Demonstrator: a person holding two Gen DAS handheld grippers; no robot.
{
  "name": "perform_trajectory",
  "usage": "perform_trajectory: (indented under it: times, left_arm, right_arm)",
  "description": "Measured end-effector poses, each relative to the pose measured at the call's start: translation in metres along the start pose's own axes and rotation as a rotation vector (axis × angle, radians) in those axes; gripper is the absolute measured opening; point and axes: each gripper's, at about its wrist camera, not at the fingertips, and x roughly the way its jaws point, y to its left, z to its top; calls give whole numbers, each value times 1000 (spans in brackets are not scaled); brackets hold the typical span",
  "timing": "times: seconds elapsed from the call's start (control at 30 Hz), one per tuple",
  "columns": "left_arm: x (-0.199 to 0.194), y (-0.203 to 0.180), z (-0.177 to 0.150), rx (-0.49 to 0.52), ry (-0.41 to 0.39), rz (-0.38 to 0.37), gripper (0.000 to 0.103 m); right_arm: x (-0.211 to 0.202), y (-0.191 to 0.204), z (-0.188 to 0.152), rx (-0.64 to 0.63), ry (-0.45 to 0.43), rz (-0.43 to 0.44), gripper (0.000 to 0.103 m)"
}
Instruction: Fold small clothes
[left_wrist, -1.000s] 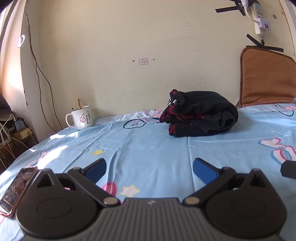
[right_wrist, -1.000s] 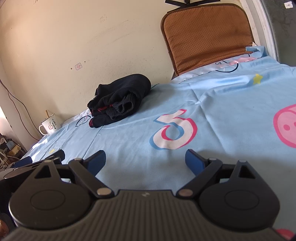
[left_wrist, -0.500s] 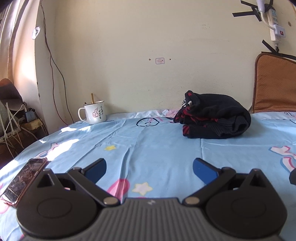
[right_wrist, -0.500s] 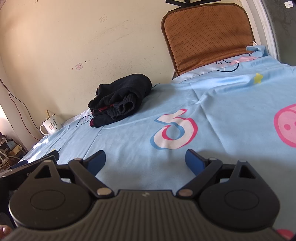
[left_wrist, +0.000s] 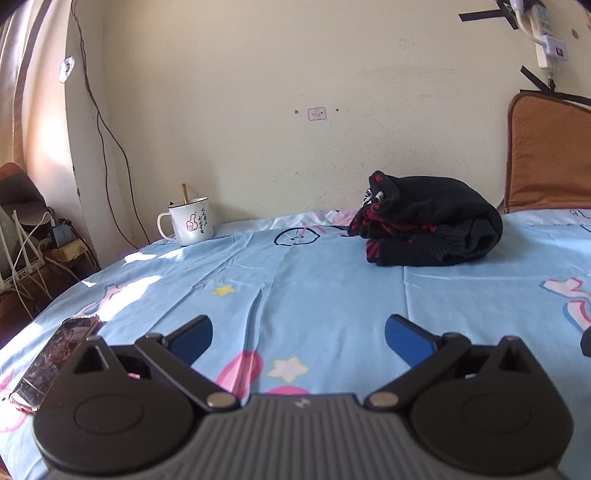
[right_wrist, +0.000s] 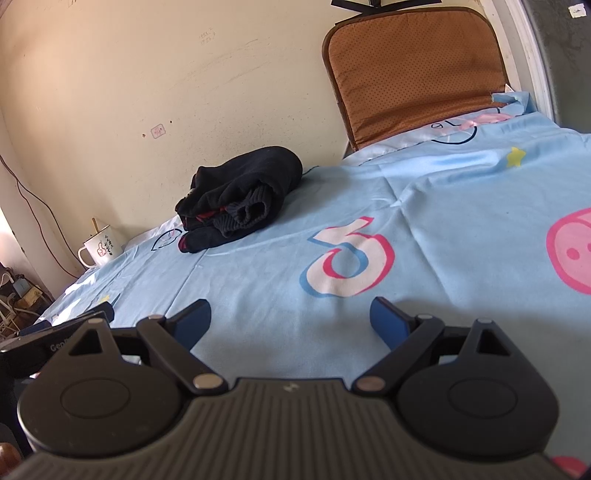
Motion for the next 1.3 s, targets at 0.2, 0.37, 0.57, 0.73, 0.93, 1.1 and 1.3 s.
perform_trajectory:
  times: [0.2,0.37,0.57,0.73,0.93,1.1,1.3]
  left_arm:
    - [-3,1,-2,2,-15,-8,103]
    - [2,0,0,12,16,-14,103]
    - [3,0,0,9,28,-13,103]
    - [0,1,-1,10,9,-27,103]
    - [5,-1,-1,42,46,-80,103]
    - [9,2,-2,30,81,-95,103]
    - [14,4,-1,9,115,-109,103]
  right_arm:
    - [0,0,0,0,-1,-1,95]
    - [0,1,0,-1,0,-1,95]
    - [0,0,1,-3,2,1,95]
    - [0,-1,1,-5,3,1,95]
    - [-2,0,0,-11,-8,-7,95]
    - [-7,5,-2,-50,-35,-3,95]
    - [-8,5,-1,-55,-46,1,95]
